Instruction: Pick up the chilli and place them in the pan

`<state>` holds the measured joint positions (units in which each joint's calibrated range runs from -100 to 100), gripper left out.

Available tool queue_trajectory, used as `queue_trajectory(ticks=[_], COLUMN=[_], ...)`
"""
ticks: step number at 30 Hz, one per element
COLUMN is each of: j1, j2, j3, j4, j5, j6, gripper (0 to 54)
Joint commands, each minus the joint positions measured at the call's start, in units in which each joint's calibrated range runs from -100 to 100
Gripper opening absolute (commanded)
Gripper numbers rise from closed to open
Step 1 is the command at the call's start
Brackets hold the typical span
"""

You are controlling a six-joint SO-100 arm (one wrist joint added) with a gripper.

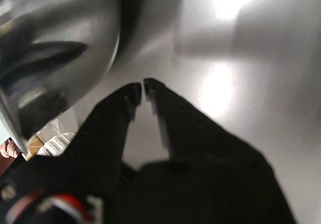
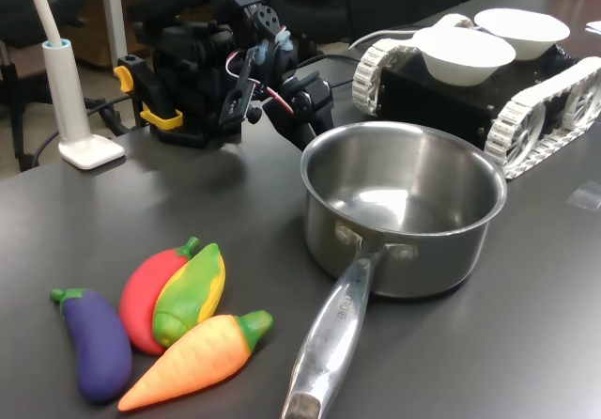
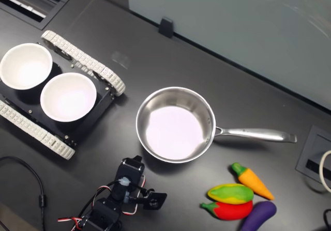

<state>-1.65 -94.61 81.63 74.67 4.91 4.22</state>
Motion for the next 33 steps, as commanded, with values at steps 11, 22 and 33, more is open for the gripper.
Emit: queue_trajectory(ticks=[11, 22, 33], j1=[-0.41, -0.76, 0.04], j2=[-0.92, -0.92, -0.83], j3=[-4.44, -4.62, -7.07], j4=[0.43, 0.77, 4.35], j5=[0.68, 1.17, 1.71], j6=[-0.61, -0.61, -0.61], gripper=[0.0, 0.0, 0.0])
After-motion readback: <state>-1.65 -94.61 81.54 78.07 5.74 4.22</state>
